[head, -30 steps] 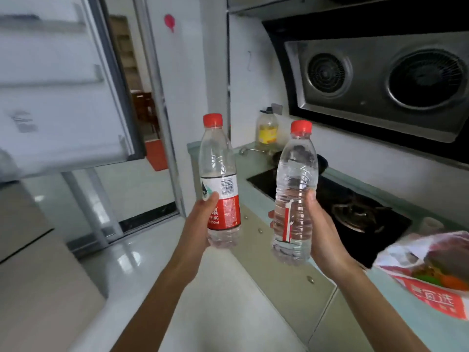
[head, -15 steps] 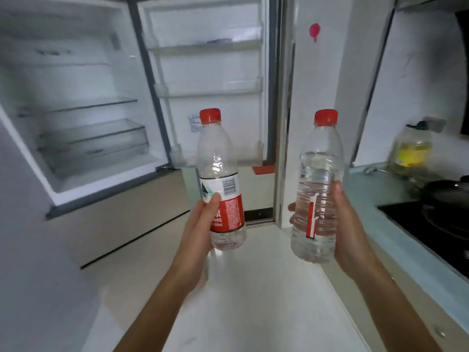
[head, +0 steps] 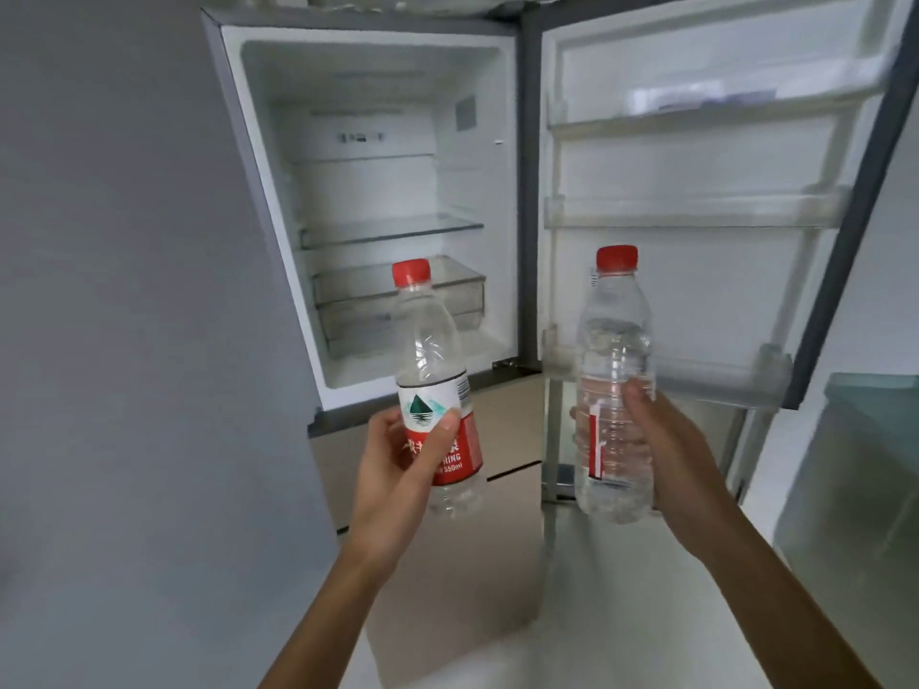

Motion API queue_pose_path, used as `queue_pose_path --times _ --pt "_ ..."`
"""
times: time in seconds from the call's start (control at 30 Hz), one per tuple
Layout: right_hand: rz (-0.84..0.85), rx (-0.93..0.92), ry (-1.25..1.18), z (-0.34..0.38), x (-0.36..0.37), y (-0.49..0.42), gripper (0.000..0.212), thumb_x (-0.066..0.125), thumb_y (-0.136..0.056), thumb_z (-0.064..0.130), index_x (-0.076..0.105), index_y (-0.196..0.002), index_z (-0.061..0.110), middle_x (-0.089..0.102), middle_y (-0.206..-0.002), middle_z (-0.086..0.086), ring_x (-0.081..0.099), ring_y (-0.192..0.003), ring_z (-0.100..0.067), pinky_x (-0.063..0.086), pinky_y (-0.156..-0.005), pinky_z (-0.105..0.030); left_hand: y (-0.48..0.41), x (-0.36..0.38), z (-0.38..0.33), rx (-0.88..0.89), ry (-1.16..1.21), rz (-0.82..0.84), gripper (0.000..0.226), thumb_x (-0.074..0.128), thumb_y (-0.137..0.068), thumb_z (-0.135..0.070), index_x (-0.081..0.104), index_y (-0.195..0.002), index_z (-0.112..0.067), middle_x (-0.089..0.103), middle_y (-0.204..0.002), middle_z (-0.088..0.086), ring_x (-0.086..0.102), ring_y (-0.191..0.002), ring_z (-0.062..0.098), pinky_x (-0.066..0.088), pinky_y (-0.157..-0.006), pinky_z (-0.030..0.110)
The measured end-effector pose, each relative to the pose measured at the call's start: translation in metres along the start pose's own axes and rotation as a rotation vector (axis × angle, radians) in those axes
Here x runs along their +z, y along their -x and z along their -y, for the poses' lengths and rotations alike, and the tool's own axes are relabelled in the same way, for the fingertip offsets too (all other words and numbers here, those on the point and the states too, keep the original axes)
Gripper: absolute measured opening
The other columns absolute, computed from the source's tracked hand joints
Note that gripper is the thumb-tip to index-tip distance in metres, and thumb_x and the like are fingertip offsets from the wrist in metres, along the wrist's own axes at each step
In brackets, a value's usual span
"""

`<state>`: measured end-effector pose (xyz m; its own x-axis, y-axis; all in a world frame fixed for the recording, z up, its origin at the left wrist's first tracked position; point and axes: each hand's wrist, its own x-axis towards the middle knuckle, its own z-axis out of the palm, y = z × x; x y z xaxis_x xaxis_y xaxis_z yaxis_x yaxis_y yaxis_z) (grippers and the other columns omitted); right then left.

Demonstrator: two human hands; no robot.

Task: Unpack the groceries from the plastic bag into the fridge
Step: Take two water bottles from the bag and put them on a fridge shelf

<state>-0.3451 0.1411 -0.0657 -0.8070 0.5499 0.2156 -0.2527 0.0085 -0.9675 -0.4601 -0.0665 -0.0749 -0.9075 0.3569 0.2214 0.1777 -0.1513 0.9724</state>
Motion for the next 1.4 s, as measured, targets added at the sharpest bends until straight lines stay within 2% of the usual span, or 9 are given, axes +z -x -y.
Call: queue_pose_path --times 0.2,0.3,0.4,0.5,0.6,0.8,1.03,1.23,1.4 --pt "0.034 -0.067 0.088 -0.026 0.094 -0.092 0.038 0.068 -0.077 0.044 0.066 -0.112 0.029 0.075 -0.096 0.010 0.072 -0.087 -0.007 0.053 -0.075 -0.029 -0.096 -0.058 0.017 0.070 -0.050 -0.052 0.062 0.066 -0.074 -0.048 0.053 -0.131 -0.028 0.068 -0.116 -0.006 0.067 -0.103 0.015 0.055 -0.067 0.018" --pt "0.008 -0.103 0.154 -0.037 0.134 -0.141 0.035 0.076 -0.080 0.031 0.062 -0.111 0.026 0.074 -0.091 0.016 0.071 -0.081 0.002 0.052 -0.067 -0.018 -0.147 -0.087 0.018 0.080 -0.047 -0.083 0.036 0.066 -0.087 -0.033 0.055 -0.122 -0.033 0.067 -0.111 -0.007 0.066 -0.099 0.014 0.052 -0.072 0.023" --pt "0.019 -0.125 0.260 -0.041 0.170 -0.185 0.044 0.081 -0.073 0.038 0.062 -0.111 0.025 0.073 -0.097 0.011 0.070 -0.083 -0.001 0.054 -0.073 -0.025 -0.195 -0.110 0.011 0.085 -0.068 -0.078 0.024 0.065 -0.088 -0.035 0.051 -0.108 -0.039 0.066 -0.105 -0.009 0.066 -0.094 0.012 0.051 -0.069 0.025" --pt "0.050 -0.162 0.313 -0.040 0.201 -0.224 0.049 0.079 -0.076 0.035 0.054 -0.117 0.026 0.067 -0.101 0.012 0.065 -0.087 0.000 0.046 -0.068 -0.017 -0.240 -0.125 0.005 0.119 -0.099 -0.056 0.044 0.058 -0.080 -0.052 0.041 -0.119 -0.040 0.060 -0.108 -0.013 0.063 -0.095 0.012 0.050 -0.069 0.023" --pt "0.086 -0.195 0.341 -0.043 0.226 -0.263 0.058 0.078 -0.075 0.040 0.049 -0.123 0.028 0.065 -0.107 0.012 0.065 -0.095 -0.002 0.051 -0.076 -0.022 -0.281 -0.134 0.006 0.127 -0.128 -0.045 0.057 0.052 -0.075 -0.059 0.035 -0.127 -0.042 0.058 -0.111 -0.013 0.063 -0.096 0.012 0.049 -0.069 0.022" --pt "0.086 -0.221 0.326 -0.045 0.247 -0.343 0.056 0.085 -0.067 0.039 0.058 -0.115 0.029 0.068 -0.105 0.012 0.066 -0.093 -0.002 0.052 -0.077 -0.025 -0.360 -0.134 0.017 0.184 -0.306 -0.001 0.067 0.072 -0.066 -0.067 0.051 -0.122 -0.038 0.064 -0.117 -0.007 0.067 -0.100 0.015 0.059 -0.086 0.040" --pt "0.076 -0.274 0.265 -0.045 0.243 -0.461 0.048 0.085 -0.068 0.032 0.065 -0.111 0.028 0.070 -0.103 0.012 0.065 -0.093 -0.004 0.050 -0.073 -0.024 -0.454 -0.097 0.008 0.254 -0.222 -0.180 0.047 0.079 -0.078 -0.037 0.059 -0.119 -0.027 0.070 -0.110 -0.010 0.068 -0.096 0.007 0.058 -0.084 0.031" --pt "0.168 -0.335 0.177 -0.017 0.251 -0.561 0.043 0.084 -0.066 0.039 0.071 -0.105 0.030 0.073 -0.103 0.010 0.070 -0.092 -0.006 0.056 -0.081 -0.031 -0.552 -0.075 -0.030 0.290 -0.253 -0.352 0.069 0.085 -0.066 -0.045 0.058 -0.124 -0.019 0.071 -0.112 -0.002 0.070 -0.099 0.014 0.057 -0.090 0.040" --pt "0.257 -0.396 0.114 0.011 0.274 -0.613 0.034 0.085 -0.068 0.030 0.074 -0.100 0.026 0.075 -0.095 0.011 0.070 -0.082 0.003 0.051 -0.065 -0.012 -0.605 -0.079 -0.058 0.270 -0.285 -0.423 0.062 0.084 -0.070 -0.043 0.058 -0.119 -0.016 0.072 -0.108 0.003 0.071 -0.090 0.017 0.059 -0.084 0.037"
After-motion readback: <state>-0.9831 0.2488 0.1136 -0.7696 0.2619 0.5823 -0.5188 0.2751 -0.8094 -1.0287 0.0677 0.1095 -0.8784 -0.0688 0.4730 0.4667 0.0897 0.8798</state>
